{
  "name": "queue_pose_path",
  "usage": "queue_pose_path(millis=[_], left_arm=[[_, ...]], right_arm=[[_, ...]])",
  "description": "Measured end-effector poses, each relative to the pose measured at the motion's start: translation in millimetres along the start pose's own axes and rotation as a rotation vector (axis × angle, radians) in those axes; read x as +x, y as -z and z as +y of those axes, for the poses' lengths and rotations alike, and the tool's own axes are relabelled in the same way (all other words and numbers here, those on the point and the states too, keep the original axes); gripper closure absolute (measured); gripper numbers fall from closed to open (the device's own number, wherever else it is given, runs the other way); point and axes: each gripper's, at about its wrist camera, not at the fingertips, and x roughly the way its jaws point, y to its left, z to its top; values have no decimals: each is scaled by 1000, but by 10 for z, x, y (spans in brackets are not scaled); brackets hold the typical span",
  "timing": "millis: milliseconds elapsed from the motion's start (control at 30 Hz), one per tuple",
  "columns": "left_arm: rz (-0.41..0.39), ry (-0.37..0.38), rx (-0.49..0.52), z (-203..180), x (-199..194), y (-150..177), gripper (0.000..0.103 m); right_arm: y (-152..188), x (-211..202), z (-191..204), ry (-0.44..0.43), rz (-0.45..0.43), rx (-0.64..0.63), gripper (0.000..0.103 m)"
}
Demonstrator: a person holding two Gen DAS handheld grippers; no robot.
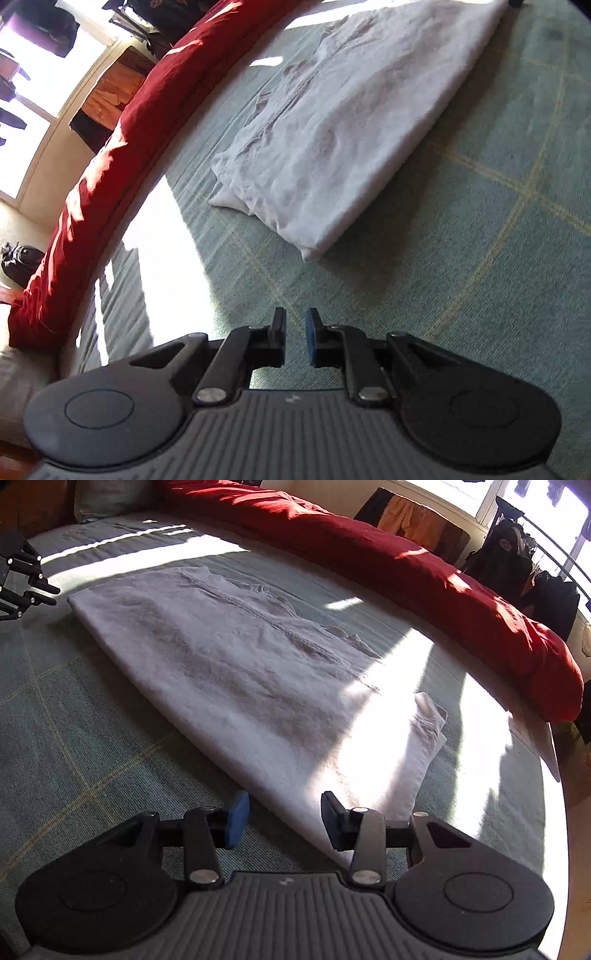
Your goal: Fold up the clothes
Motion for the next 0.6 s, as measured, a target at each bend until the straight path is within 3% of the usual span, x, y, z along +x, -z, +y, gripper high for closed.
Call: queue_pose_path(millis=[100, 133, 167, 200, 233, 267, 333, 400, 500, 600], left_arm=[[-10, 167, -397, 370, 34, 40, 89], [-14, 227, -543, 498, 62, 85, 80], [-17, 287, -689, 626, 89, 131, 65], [-20, 330, -821, 726, 113, 184, 60], [-28, 336, -904, 769, 115, 231, 60], [-61, 306, -914, 750, 58, 242, 62], [-132, 219, -773, 604, -118, 155, 56], [-134, 163, -569, 415, -211, -8, 45], [-139, 49, -122, -103, -272, -262, 37], [-182, -74, 291, -677, -259, -384, 36]], right_arm=[[60, -47, -250, -55, -12, 185, 55], [92, -68, -345, -74, -20, 258, 52], [128, -91, -445, -92, -30, 334, 48], [183, -113, -546, -105, -39, 413, 45], [243, -136, -646, -117, -48, 492, 42], [303, -158, -747, -128, -57, 572, 42], [340, -214, -761, -75, -54, 542, 42], [334, -256, -704, -13, -41, 455, 42], [202, -252, -408, 79, -11, 187, 42], [36, -160, -16, 98, -7, -53, 42]])
